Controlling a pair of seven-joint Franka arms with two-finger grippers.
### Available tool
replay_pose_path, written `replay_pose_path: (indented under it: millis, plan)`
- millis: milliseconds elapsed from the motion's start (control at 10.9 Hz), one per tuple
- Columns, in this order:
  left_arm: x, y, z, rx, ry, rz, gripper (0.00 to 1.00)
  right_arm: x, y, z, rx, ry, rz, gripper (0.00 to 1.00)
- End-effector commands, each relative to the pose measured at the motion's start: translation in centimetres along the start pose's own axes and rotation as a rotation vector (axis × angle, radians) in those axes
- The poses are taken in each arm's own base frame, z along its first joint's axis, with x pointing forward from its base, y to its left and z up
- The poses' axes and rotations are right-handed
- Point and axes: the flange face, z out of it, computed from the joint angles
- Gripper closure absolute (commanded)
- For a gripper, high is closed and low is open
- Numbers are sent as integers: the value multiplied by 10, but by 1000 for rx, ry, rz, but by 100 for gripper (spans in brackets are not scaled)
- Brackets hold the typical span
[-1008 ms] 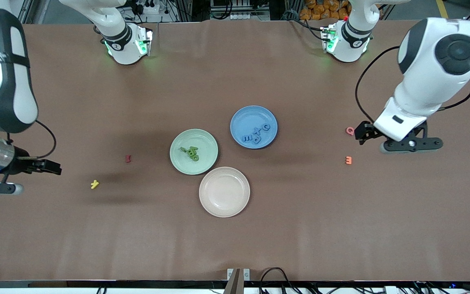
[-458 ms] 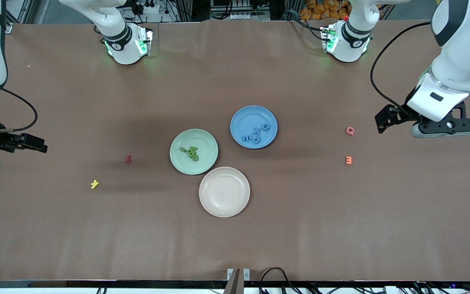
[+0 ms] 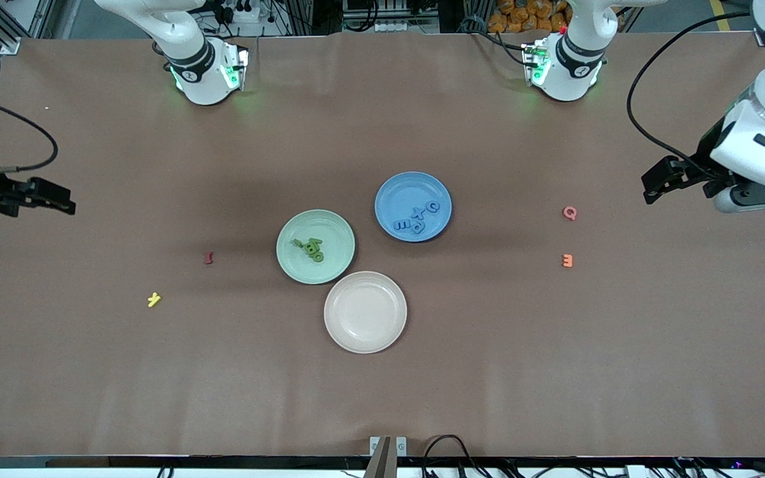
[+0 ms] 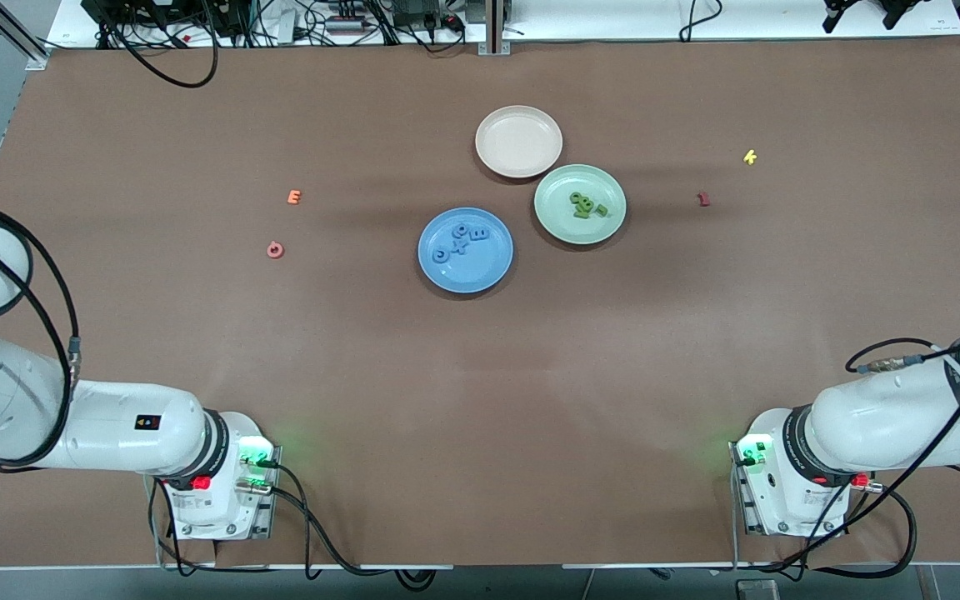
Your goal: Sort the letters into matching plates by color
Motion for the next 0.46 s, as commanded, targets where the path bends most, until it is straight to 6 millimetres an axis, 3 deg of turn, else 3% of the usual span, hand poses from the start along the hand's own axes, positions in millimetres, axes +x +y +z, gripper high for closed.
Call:
replay_pose_path:
  millis: [0,183,367]
  plan:
    - [0,-14,-15,-24,-4,-21,0,-38,-15,-38,-32,1,-6,0]
    - [-7,-15,-28,-27,13,8,0,-52,-19,-52,-30,8,16,0]
    - [-11,-15,-36,-32,25,87,0,-52,-25,-45,-39,7,128,0]
